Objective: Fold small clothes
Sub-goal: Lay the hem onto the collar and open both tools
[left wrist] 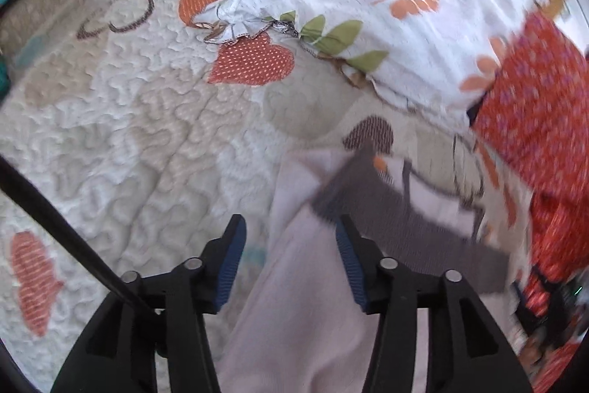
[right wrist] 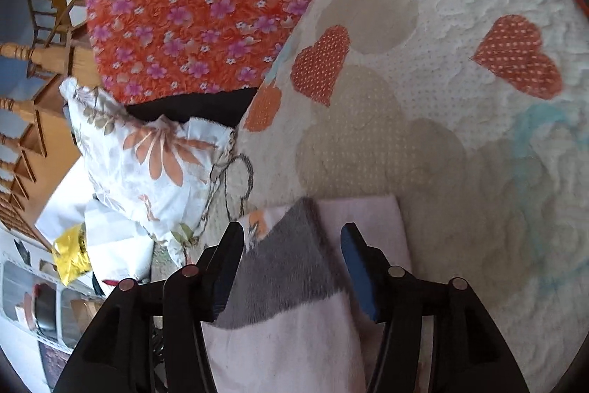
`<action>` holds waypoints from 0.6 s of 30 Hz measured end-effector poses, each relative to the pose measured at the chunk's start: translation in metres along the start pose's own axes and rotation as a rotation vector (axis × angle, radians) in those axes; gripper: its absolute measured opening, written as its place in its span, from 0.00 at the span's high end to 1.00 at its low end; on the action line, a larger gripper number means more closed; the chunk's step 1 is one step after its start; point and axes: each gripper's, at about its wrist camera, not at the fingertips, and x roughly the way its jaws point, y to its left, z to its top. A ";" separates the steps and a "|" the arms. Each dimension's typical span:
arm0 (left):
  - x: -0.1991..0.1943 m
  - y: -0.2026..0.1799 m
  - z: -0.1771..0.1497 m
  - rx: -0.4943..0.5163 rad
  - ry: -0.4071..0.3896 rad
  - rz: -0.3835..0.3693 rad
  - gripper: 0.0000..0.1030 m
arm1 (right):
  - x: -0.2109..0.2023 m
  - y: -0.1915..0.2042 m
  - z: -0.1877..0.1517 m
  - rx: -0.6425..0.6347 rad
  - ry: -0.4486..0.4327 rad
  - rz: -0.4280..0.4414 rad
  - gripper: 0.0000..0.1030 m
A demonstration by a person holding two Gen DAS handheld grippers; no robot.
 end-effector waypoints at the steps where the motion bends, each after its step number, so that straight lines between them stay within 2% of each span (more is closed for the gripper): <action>1: -0.004 0.000 -0.009 0.028 -0.004 0.015 0.48 | -0.004 0.005 -0.007 -0.011 0.005 -0.005 0.41; 6: -0.008 0.030 -0.057 0.134 0.061 0.079 0.48 | -0.020 0.029 -0.039 -0.104 0.035 -0.055 0.41; 8: -0.006 0.044 -0.073 0.138 0.089 0.108 0.48 | -0.026 0.039 -0.056 -0.166 0.052 -0.094 0.41; 11: -0.017 0.062 -0.082 0.107 0.074 0.164 0.51 | -0.037 0.047 -0.082 -0.244 0.069 -0.155 0.41; 12: -0.023 0.069 -0.083 0.081 0.071 0.157 0.51 | -0.040 0.046 -0.090 -0.257 0.081 -0.163 0.41; 15: -0.039 0.083 -0.088 -0.007 0.076 0.050 0.51 | -0.051 0.039 -0.111 -0.247 0.117 -0.165 0.41; 18: -0.048 0.090 -0.102 -0.066 0.079 -0.043 0.41 | -0.063 0.035 -0.127 -0.258 0.136 -0.156 0.41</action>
